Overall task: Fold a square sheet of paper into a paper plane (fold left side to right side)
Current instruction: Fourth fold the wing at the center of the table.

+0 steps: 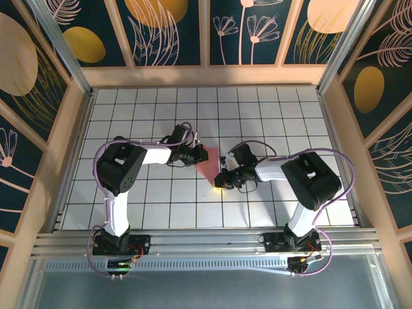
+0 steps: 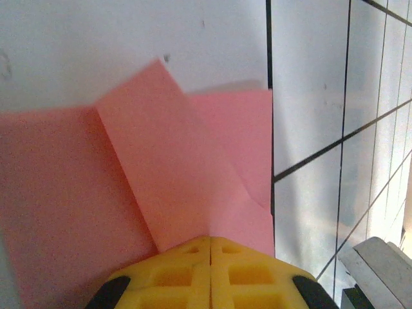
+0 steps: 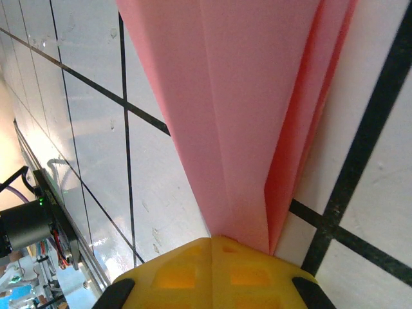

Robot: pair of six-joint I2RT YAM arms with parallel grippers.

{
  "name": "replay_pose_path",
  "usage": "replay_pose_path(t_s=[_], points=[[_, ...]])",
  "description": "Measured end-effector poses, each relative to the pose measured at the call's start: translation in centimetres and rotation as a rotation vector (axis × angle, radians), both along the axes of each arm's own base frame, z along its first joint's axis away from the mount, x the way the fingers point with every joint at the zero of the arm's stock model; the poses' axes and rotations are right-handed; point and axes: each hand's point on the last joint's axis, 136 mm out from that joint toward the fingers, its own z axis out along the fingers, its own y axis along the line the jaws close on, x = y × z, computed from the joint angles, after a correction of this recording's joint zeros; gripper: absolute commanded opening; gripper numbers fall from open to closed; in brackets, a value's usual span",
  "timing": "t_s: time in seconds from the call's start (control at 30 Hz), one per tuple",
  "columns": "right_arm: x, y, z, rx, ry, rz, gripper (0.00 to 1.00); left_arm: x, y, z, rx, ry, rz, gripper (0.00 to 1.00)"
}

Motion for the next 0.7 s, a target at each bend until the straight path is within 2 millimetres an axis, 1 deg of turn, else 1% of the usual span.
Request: replay_pose_path(t_s=[0.13,0.3,0.37,0.7], points=[[0.0,0.0,0.0,0.001,-0.002,0.0,0.0,1.3,0.4,0.1,0.009,-0.015,0.005,0.1],[0.0,0.1,0.0,0.001,-0.001,0.001,0.0,3.6,1.4,0.2,0.032,-0.049,0.031,0.1],[0.0,0.1,0.0,0.002,-0.001,0.002,0.0,4.2,1.7,0.2,0.038,-0.058,0.038,0.1],[0.1,0.1,0.0,0.002,0.002,0.003,0.0,5.3,2.6,0.1,0.062,-0.089,0.05,0.1]])
